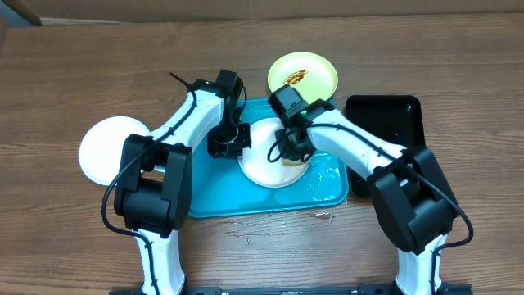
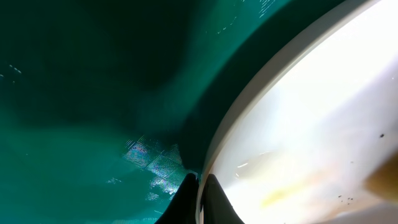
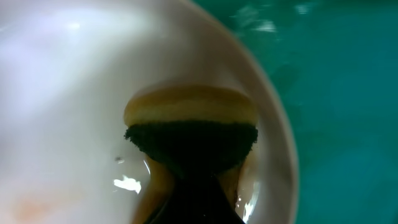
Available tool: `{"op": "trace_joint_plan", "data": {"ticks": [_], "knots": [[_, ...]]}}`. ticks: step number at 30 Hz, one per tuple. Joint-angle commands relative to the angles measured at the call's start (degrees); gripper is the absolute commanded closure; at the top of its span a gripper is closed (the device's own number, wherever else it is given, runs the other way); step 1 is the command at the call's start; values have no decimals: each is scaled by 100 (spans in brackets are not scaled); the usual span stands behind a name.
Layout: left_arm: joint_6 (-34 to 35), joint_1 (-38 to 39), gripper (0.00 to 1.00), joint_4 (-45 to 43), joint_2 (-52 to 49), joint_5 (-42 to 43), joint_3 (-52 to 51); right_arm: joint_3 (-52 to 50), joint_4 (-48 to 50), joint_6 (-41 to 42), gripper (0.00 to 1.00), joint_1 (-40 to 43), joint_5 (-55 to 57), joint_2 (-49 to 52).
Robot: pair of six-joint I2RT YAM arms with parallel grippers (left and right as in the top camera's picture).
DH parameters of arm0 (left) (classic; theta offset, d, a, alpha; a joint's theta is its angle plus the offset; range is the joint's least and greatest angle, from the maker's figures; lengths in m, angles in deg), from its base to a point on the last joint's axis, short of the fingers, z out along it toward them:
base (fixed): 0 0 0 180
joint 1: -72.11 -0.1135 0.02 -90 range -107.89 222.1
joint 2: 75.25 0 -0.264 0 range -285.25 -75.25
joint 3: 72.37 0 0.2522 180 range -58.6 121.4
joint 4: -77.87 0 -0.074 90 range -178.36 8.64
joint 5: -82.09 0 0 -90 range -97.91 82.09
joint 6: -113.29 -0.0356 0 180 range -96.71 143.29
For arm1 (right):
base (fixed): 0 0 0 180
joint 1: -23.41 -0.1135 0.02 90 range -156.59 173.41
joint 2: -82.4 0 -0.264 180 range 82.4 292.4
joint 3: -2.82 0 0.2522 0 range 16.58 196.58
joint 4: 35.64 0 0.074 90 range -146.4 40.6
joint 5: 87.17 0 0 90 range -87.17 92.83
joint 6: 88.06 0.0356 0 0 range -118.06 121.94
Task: Clean dirty plates on tray and stack at the side
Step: 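Scrub the white plate with the right-held sponge while the left gripper holds it, then move the sponge back over the black tray with the right gripper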
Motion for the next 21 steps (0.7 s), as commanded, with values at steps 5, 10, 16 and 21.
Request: {"op": "trace_joint_plan", "data": {"ticks": [5,10,16,21], "knots": [[81,15,96,-17,-87,-275,-140,140,-413,223,96,221,446,-192],[83,15,96,-15,-87,-278,-140,435,-398,396,96,267,540,-909],[83,15,96,-11,-85,-278,-131,494,-514,435,96,678,638,-1665],[83,-39,96,116,13,-321,42,492,-1056,437,96,1104,636,-1707]]}}
